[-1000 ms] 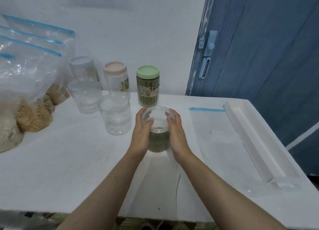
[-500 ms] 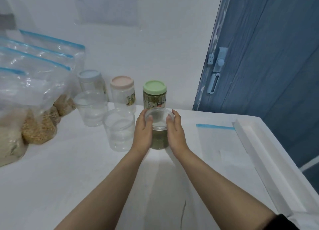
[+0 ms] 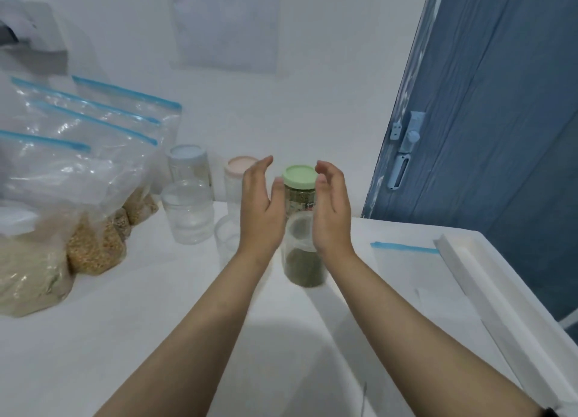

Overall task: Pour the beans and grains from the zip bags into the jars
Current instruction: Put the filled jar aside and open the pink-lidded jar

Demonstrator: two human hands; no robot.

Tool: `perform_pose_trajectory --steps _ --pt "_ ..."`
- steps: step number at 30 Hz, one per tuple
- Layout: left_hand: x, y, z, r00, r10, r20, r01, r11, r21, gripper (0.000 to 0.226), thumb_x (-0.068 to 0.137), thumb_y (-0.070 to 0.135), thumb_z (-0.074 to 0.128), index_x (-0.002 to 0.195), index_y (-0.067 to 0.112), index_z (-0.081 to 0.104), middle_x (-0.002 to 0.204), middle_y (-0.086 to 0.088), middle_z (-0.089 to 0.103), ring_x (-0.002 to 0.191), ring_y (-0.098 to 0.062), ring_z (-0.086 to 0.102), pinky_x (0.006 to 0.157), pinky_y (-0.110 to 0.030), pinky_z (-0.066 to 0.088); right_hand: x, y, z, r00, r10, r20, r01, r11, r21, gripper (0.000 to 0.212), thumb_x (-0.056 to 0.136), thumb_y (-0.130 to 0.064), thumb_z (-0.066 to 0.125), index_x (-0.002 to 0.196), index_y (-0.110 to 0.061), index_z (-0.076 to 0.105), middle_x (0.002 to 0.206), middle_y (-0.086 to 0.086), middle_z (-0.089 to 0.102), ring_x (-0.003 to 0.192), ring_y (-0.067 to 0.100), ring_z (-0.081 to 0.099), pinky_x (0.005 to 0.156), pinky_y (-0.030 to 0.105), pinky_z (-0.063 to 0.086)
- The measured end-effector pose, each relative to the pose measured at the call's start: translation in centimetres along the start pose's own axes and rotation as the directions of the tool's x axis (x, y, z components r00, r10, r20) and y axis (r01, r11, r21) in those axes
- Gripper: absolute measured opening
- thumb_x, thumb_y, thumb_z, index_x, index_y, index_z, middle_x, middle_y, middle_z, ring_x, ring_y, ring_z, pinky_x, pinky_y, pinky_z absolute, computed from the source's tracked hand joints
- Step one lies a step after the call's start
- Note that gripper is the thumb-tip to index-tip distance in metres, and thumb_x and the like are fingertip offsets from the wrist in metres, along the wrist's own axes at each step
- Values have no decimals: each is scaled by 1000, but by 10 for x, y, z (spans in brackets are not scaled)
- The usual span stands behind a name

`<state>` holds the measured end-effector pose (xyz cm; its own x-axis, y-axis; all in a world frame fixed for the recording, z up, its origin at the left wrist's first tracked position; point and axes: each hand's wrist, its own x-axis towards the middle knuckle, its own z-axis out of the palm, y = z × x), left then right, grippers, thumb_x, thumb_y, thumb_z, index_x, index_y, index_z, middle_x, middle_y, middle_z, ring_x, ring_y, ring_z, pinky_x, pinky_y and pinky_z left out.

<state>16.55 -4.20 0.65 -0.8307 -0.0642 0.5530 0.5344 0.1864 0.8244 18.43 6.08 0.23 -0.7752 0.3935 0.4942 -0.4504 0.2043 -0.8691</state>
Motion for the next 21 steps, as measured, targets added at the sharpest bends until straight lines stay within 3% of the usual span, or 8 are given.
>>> perform_pose_trajectory --steps 5,9,13,17,21 --pt "83 -22 -33 992 -122 41 117 988 105 39 105 23 40 143 20 44 146 -2 36 137 -16 37 117 -28 26 42 -15 69 996 74 58 -71 996 -46 34 108 -27 39 139 -16 49 138 -4 51 123 2 45 97 6 31" --pt "136 -63 -48 948 -296 115 266 939 220 45 104 31 38 148 20 40 153 -9 31 140 -25 37 117 -37 27 75 5 117 971 208 116 -186 967 -174 44 107 -34 35 148 -19 39 153 0 38 137 12 38 110 25 29" --pt "163 -100 -55 856 -461 233 403 878 258 49 105 34 35 152 20 32 157 -13 30 138 -30 39 113 -37 31 97 41 144 904 423 63 -379 860 -340 54 106 -39 33 154 -15 29 158 11 29 141 29 37 116 39 30" --pt "169 -124 -62 795 -495 350 397 861 316 50 107 35 32 154 21 28 156 -11 36 140 -29 38 111 -34 30 99 64 151 845 526 94 -445 791 -421 54 105 -36 33 156 -25 22 152 18 36 134 36 42 109 41 37" --pt "166 -132 -60 820 -438 370 325 887 329 45 108 32 30 150 15 35 147 -15 47 132 -32 45 102 -32 36 96 70 152 867 492 78 -427 815 -392 51 104 -30 35 154 -28 24 142 16 49 123 34 51 100 37 42"
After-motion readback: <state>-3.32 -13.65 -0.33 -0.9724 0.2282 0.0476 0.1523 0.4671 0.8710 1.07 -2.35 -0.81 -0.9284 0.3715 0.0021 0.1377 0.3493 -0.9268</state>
